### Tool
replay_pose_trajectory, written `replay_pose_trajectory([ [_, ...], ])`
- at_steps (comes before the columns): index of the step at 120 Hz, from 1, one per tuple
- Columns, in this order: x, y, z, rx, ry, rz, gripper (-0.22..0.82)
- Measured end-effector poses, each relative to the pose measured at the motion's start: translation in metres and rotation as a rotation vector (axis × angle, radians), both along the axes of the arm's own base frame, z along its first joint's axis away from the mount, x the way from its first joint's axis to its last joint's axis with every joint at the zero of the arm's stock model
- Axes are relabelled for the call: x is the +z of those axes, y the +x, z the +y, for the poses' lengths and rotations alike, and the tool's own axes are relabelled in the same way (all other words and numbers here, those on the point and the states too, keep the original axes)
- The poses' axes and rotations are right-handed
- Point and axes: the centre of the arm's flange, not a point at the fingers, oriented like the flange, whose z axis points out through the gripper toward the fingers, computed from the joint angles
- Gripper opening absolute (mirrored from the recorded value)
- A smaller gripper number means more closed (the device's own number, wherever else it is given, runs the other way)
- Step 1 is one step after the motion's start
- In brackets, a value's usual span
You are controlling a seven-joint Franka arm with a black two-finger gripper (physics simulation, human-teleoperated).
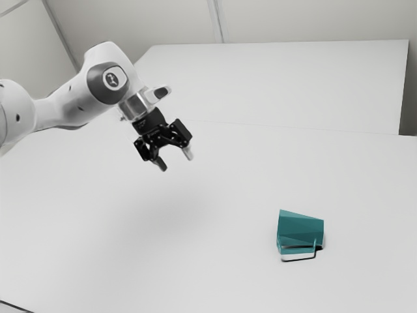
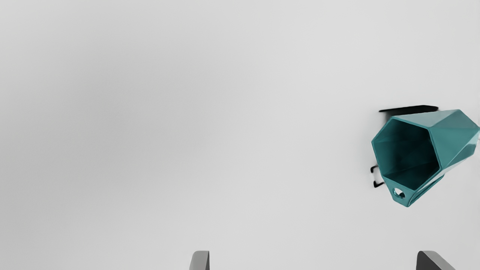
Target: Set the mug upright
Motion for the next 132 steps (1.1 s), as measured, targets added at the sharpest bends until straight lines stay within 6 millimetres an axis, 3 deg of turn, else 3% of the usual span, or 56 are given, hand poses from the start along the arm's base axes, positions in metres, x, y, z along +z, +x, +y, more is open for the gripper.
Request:
replay_pose_trajectory([
  [19, -0.028, -0.012, -0.075, 0.000, -0.068, 0.076, 0.60],
  [29, -0.050, -0.020, -0.098, 0.042, -0.113, 0.131, 0.60],
  [80, -0.122, -0.021, -0.155, 0.271, -0.263, 0.321, 0.60],
  [98, -0.142, -0.008, -0.164, 0.324, -0.271, 0.337, 0.60],
  [132, -0.160, 0.007, -0.183, 0.382, -0.297, 0.344, 0.60],
])
